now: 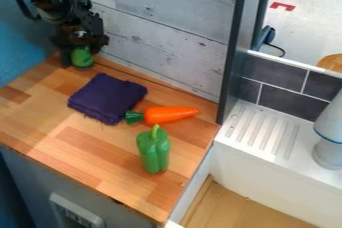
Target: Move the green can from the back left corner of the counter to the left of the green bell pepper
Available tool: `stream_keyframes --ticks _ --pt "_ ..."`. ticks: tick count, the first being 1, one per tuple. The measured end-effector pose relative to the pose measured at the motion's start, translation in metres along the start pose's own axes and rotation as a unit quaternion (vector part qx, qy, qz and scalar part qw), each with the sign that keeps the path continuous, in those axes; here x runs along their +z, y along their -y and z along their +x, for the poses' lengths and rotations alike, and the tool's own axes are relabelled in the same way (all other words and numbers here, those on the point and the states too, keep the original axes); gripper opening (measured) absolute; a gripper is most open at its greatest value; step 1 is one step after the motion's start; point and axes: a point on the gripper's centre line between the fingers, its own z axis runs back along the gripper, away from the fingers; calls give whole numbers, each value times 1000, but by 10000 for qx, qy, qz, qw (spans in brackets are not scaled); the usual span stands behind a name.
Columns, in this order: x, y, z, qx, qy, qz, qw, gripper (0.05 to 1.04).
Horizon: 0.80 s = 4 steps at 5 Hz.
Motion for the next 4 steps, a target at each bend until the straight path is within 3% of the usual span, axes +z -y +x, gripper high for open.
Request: stream_keyframes --ticks 1,2,3,4 --pt "1 -1 -3 94 -38 0 9999 861" --pt "22 -7 -2 365 -85 -132 9992 862" --pt "56 -14 9 588 88 -244 9979 861" --pt "86 -18 6 748 106 -325 9966 861"
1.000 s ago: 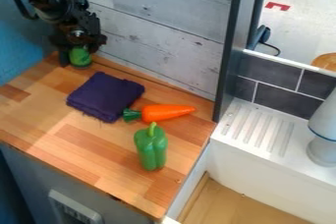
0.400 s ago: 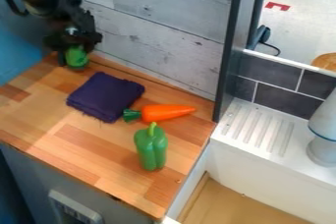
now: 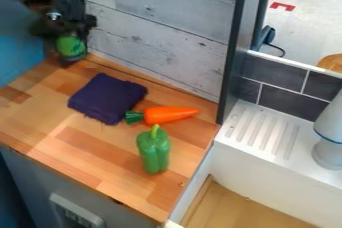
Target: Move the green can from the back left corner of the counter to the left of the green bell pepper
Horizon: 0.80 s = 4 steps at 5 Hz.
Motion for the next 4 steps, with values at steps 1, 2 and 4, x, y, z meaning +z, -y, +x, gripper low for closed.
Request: stream_keyframes --ticks 1,2,4 --pt "28 7 -23 1 -74 -64 10000 861" --pt "54 -5 -58 -89 -282 28 9996 861" --pt "118 -39 -83 -8 -288 100 9995 861"
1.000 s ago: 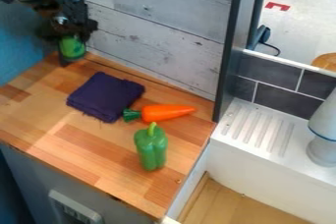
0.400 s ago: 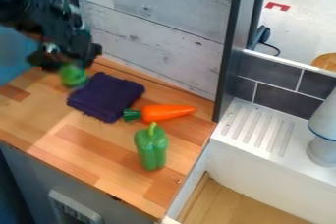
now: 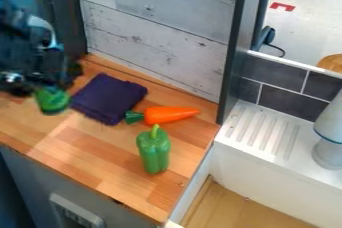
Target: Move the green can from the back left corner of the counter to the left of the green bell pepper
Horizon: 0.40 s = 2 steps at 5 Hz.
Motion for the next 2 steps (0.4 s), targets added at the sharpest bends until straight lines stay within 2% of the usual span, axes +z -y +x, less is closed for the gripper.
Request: stream_keyframes --ticks 1,2 --pt "20 -14 -10 -18 37 -46 10000 861" --pt "18 -8 -33 -276 -217 -119 9993 861"
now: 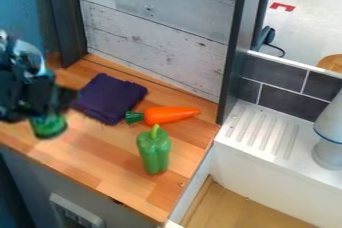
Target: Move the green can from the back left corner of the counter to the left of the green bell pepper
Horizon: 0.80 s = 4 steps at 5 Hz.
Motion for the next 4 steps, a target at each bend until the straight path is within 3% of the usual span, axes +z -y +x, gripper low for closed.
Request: stream_keyframes --ticks 2,3,4 --pt "-29 17 -34 -768 -79 317 9965 861" --pt "-41 21 -41 -712 -34 407 9966 861" --pt "-50 28 -36 -662 228 532 9961 861"
